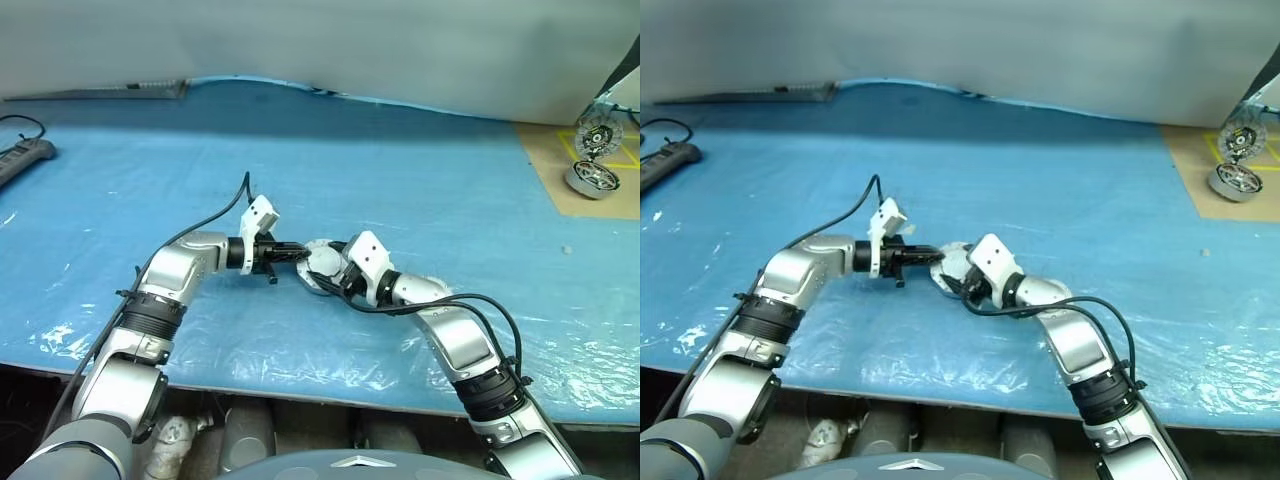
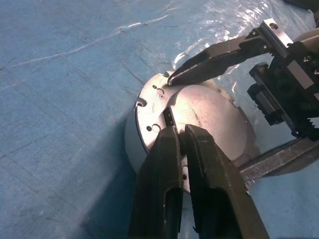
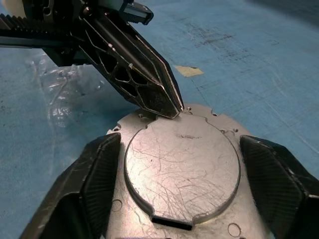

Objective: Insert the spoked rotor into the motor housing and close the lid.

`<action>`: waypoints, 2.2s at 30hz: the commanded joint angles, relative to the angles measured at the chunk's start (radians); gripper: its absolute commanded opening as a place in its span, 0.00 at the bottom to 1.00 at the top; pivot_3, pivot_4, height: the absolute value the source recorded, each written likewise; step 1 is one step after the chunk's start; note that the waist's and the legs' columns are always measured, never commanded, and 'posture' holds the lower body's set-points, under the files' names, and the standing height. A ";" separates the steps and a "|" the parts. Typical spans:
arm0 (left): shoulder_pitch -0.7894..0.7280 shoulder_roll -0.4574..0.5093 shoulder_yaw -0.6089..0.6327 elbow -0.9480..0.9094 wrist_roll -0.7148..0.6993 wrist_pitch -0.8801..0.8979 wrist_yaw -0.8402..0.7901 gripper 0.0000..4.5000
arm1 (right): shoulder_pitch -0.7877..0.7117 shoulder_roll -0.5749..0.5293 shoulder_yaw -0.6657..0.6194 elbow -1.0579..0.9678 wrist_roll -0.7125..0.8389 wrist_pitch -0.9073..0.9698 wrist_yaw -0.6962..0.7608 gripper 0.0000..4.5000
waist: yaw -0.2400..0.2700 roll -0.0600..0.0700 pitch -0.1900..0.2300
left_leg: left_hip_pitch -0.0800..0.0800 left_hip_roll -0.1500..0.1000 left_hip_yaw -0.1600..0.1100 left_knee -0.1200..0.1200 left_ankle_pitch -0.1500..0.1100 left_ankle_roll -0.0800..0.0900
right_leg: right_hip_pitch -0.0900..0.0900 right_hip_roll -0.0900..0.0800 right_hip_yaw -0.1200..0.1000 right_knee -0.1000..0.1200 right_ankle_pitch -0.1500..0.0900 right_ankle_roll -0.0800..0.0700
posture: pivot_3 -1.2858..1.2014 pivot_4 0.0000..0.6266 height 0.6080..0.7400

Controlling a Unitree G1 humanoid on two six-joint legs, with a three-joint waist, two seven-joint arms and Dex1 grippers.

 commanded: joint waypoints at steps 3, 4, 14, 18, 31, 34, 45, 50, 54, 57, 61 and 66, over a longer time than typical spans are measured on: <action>0.021 -0.006 -0.061 0.033 0.049 -0.002 -0.019 0.06 | 0.075 -0.018 -0.062 -0.053 0.068 0.055 0.012 1.00 | 0.007 0.000 0.000 | -0.001 -0.001 0.000 -0.001 -0.001 -0.001 | 0.000 -0.001 -0.001 0.000 0.000 0.001 | 0.52 0.24 1.00; 0.020 -0.008 -0.060 0.035 0.051 -0.004 -0.020 0.06 | 0.088 -0.020 -0.081 -0.074 0.090 0.061 0.016 1.00 | 0.009 0.000 0.000 | -0.001 -0.001 0.000 -0.001 -0.001 -0.002 | 0.000 -0.001 -0.001 0.000 0.000 0.001 | 0.52 0.24 1.00; 0.001 -0.028 -0.058 0.056 0.069 -0.039 -0.032 0.06 | 0.157 0.050 -0.433 -0.187 0.498 0.360 -0.074 1.00 | 0.026 0.000 0.000 | -0.003 -0.001 0.000 -0.002 -0.002 -0.003 | -0.002 -0.001 -0.002 0.000 0.000 0.001 | 0.52 0.24 1.00; -0.003 -0.033 -0.059 0.064 0.074 -0.047 -0.039 0.06 | 0.128 0.082 -0.501 -0.147 0.579 0.509 -0.174 1.00 | 0.027 0.000 0.000 | -0.003 -0.001 0.000 -0.002 -0.002 -0.003 | -0.002 -0.002 -0.002 0.000 0.000 0.001 | 0.52 0.24 1.00; 0.002 -0.042 -0.057 0.068 0.081 -0.052 -0.038 0.06 | 0.045 0.224 -0.633 -0.056 0.864 0.875 -0.359 1.00 | 0.029 0.000 0.000 | -0.003 -0.002 0.000 -0.003 -0.001 -0.003 | -0.002 -0.003 -0.003 0.000 0.000 0.002 | 0.52 0.24 1.00; 0.003 -0.046 -0.056 0.068 0.081 -0.052 -0.037 0.06 | 0.023 0.267 -0.695 -0.001 0.922 0.916 -0.416 1.00 | 0.029 0.000 0.000 | -0.003 -0.003 0.000 -0.003 -0.001 -0.003 | -0.002 -0.003 -0.003 0.000 0.000 0.002 | 0.52 0.24 1.00; -0.001 -0.057 -0.051 0.083 0.087 -0.060 -0.037 0.06 | 0.030 0.299 -0.820 0.137 1.123 1.048 -0.518 0.43 | 0.030 0.001 -0.001 | -0.003 -0.005 0.000 -0.005 -0.001 -0.004 | -0.003 -0.006 -0.003 0.000 0.001 0.007 | 0.52 0.24 1.00; -0.007 -0.062 -0.047 0.099 0.089 -0.062 -0.039 0.06 | 0.049 0.282 -0.806 0.140 1.154 1.060 -0.539 0.25 | 0.030 0.002 -0.001 | -0.003 -0.006 0.000 -0.006 -0.001 -0.004 | -0.003 -0.006 -0.003 0.000 0.000 0.008 | 0.52 0.24 1.00; -0.018 -0.070 -0.044 0.110 0.088 -0.063 -0.039 0.06 | 0.053 0.278 -0.793 0.137 1.163 1.050 -0.555 0.25 | 0.030 0.002 -0.001 | -0.003 -0.006 0.000 -0.006 -0.001 -0.004 | -0.003 -0.006 -0.003 0.000 0.000 0.008 | 0.52 0.24 1.00; -0.026 -0.078 -0.038 0.116 0.085 -0.063 -0.037 0.06 | 0.055 0.282 -0.787 0.136 1.169 1.040 -0.564 0.25 | 0.030 0.002 -0.001 | -0.003 -0.007 0.000 -0.007 -0.001 -0.004 | -0.003 -0.007 -0.003 0.000 0.000 0.009 | 0.52 0.24 1.00; -0.038 -0.090 0.017 0.109 0.036 -0.010 -0.018 0.06 | 0.061 0.293 -0.789 0.129 1.197 1.021 -0.580 0.25 | 0.030 0.002 -0.001 | -0.003 -0.007 0.000 -0.007 -0.001 -0.004 | -0.003 -0.007 -0.003 0.000 0.000 0.009 | 0.52 0.24 1.00; -0.049 -0.104 0.126 0.114 -0.030 0.080 0.053 0.28 | 0.067 0.306 -0.798 0.117 1.267 0.981 -0.615 0.25 | 0.026 0.002 -0.001 | -0.006 -0.007 0.000 -0.007 -0.001 -0.004 | -0.007 -0.007 -0.003 0.001 0.000 0.009 | 0.52 0.24 1.00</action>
